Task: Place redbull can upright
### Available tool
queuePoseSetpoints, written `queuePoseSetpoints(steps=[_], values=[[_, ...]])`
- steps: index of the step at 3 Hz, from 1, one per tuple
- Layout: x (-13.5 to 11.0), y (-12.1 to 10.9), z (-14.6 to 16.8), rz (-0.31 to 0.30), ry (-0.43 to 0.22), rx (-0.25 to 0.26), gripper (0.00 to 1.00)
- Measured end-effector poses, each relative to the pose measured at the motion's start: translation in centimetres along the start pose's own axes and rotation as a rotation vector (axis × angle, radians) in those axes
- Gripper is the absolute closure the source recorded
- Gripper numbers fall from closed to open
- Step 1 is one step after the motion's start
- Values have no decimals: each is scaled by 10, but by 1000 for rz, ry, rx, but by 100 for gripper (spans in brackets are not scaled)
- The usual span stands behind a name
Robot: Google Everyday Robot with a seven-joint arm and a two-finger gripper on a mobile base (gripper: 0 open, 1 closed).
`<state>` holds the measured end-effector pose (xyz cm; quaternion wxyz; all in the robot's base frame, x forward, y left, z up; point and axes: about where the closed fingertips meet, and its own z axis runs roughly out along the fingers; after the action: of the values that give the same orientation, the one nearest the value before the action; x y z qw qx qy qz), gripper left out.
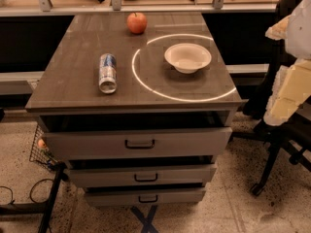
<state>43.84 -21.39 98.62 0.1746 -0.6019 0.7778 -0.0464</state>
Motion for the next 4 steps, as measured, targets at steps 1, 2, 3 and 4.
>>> queuePoseSetpoints(steps=[1, 2, 3, 4], values=[[0, 0, 0, 0, 0, 0, 0], [-6, -21, 2, 68, -55, -22, 0], [-17, -61, 6, 251, -171, -55, 0], [-41, -92, 11, 422, -238, -57, 0]])
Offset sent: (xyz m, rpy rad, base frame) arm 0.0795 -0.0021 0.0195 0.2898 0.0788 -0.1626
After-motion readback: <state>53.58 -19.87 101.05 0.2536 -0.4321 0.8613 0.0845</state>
